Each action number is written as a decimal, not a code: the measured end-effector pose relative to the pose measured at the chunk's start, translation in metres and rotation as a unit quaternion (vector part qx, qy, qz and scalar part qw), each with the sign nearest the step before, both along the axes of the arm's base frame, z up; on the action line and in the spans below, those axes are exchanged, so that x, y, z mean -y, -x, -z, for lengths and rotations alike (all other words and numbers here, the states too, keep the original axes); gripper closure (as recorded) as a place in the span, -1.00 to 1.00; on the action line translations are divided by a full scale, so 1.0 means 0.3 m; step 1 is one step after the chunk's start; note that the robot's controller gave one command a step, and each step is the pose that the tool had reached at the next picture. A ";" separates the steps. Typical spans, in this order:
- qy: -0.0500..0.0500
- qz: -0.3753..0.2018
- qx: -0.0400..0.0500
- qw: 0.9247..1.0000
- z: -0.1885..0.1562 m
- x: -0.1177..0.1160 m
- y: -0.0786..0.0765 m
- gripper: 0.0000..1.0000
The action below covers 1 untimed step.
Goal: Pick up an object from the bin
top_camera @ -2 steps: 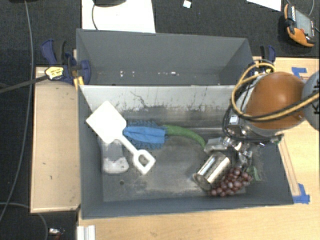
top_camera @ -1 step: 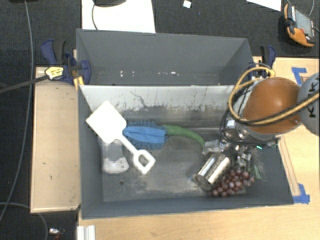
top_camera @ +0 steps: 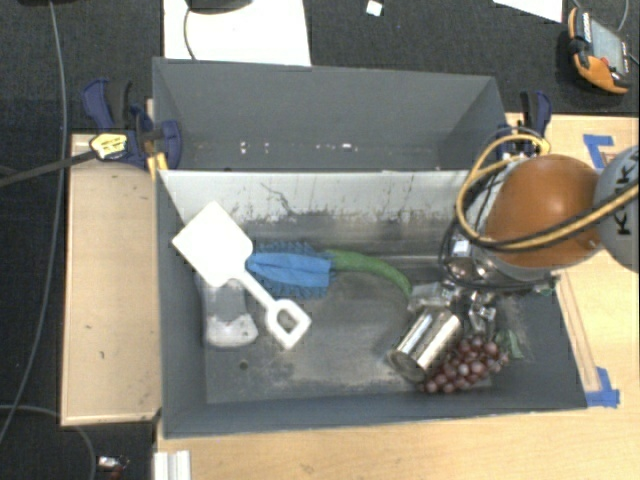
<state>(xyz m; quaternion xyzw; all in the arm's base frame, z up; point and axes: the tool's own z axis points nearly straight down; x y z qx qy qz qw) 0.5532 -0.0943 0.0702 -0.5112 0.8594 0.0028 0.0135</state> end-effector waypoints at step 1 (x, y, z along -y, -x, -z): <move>0.000 0.002 0.000 1.000 0.000 0.000 0.000 1.00</move>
Offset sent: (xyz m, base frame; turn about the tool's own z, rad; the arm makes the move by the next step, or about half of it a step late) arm 0.0000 0.0000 0.0000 0.0000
